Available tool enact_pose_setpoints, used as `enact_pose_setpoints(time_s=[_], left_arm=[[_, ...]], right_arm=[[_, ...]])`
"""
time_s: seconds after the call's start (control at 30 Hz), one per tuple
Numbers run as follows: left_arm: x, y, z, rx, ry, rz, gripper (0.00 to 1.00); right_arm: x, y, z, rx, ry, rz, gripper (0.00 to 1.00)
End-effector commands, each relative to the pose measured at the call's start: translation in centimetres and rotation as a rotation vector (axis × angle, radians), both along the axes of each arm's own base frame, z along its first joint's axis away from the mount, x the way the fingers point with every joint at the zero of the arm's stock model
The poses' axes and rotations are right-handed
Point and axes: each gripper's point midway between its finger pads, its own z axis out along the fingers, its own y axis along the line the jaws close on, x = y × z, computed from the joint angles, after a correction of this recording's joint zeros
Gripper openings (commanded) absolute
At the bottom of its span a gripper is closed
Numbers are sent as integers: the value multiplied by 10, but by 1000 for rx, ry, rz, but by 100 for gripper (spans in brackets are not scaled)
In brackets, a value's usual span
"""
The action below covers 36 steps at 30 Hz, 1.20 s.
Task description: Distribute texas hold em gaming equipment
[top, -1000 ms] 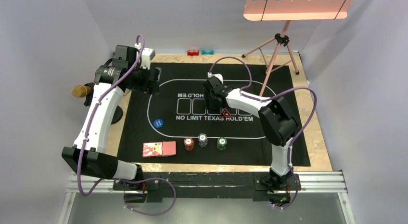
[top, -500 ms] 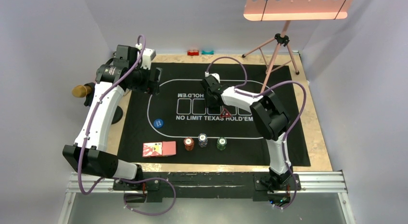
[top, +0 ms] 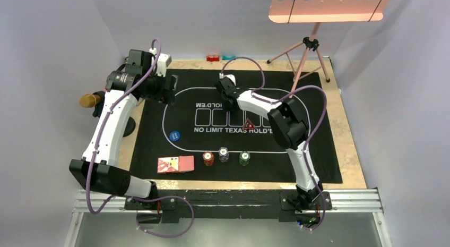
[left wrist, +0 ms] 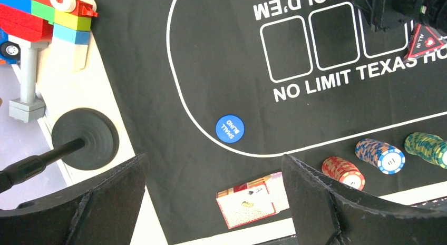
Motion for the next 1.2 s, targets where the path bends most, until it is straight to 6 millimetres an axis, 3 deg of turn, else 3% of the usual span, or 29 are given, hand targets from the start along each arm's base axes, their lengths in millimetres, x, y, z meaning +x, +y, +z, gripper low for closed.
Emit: enact_pose_setpoints(time_s=[0.0, 0.3, 0.43, 0.63, 0.87, 1.17], left_arm=[[5, 8, 6, 35, -33, 5, 100], [6, 11, 4, 49, -33, 10, 100], [8, 11, 5, 51, -38, 13, 100], [5, 10, 10, 40, -42, 11, 100], [-4, 8, 4, 33, -21, -5, 100], [-12, 7, 6, 25, -25, -21, 100]], right_arm=[[7, 5, -19, -46, 30, 20, 16], [26, 33, -8, -2, 46, 67, 37], [28, 31, 8, -5, 14, 85, 45], [3, -8, 44, -44, -60, 49, 50], [-42, -62, 24, -159, -14, -21, 56], [-45, -68, 17, -192, -1, -29, 57]])
